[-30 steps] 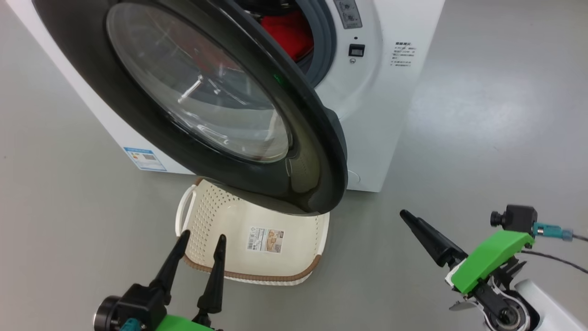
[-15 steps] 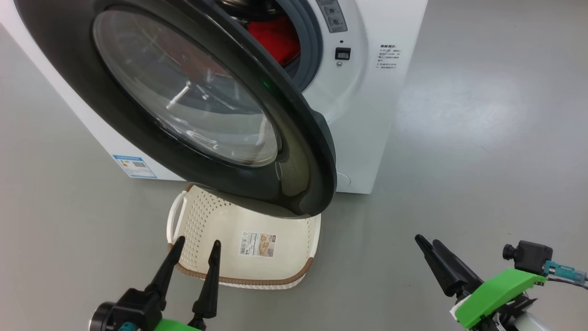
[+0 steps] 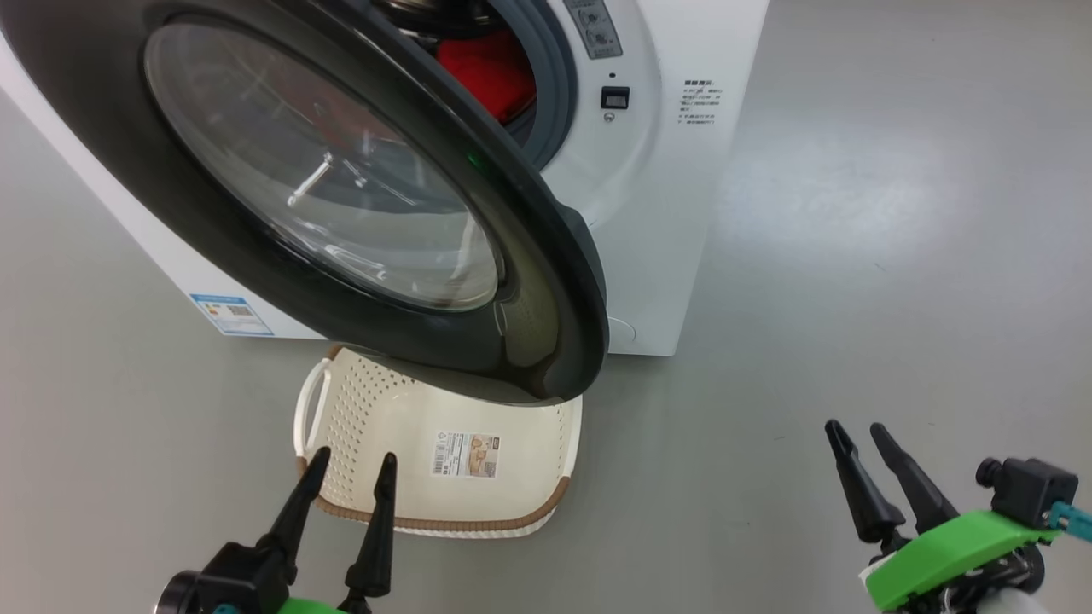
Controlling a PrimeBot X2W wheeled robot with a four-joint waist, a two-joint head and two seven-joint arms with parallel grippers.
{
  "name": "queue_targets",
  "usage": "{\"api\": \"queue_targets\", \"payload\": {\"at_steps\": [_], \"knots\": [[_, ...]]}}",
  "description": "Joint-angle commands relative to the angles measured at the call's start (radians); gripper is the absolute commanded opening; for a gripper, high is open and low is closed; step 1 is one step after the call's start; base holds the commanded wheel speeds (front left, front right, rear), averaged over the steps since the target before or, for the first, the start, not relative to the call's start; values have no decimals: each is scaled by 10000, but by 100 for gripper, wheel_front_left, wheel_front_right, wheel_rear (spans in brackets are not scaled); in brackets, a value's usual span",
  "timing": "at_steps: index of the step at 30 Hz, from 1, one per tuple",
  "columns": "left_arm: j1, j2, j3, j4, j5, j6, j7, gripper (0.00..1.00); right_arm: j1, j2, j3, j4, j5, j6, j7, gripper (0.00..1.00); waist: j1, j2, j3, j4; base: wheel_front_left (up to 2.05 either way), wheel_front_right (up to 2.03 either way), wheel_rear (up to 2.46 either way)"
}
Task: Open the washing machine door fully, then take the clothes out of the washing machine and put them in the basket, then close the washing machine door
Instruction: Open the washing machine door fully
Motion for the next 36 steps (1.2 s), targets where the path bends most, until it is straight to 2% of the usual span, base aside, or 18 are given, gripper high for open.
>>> {"api": "queue_targets", "payload": {"at_steps": [1, 10, 11, 17, 23, 36], "knots": [[-87, 74, 342, -185, 86, -30, -122, 100, 314, 78, -190, -288, -424, 77, -102, 100, 0, 0, -1, -12, 0, 0, 0], [-153, 74, 396, -207, 88, -29, -122, 100, 1165, 1302, -2474, -1545, -3845, 77, -103, 100, 0, 0, 32, -3, 0, 0, 0], [-153, 74, 396, -207, 88, -29, -122, 100, 1165, 1302, -2474, -1545, -3845, 77, -103, 100, 0, 0, 32, -3, 0, 0, 0], [-149, 74, 419, -308, 91, 4, -122, 100, 1683, 1892, -3482, -2580, -5643, 77, -104, 100, 0, 0, 2, 47, 0, 0, 0], [-81, 74, 454, -430, 121, 40, -122, 100, 2366, 2327, -3947, -2675, -6210, 77, -104, 100, 0, 0, -62, 88, 0, 0, 0], [-58, 74, 446, -481, 124, 48, -122, 100, 2356, 2517, -3959, -2409, -6451, 77, -104, 100, 0, 0, -36, -3, 0, 0, 0]]}}
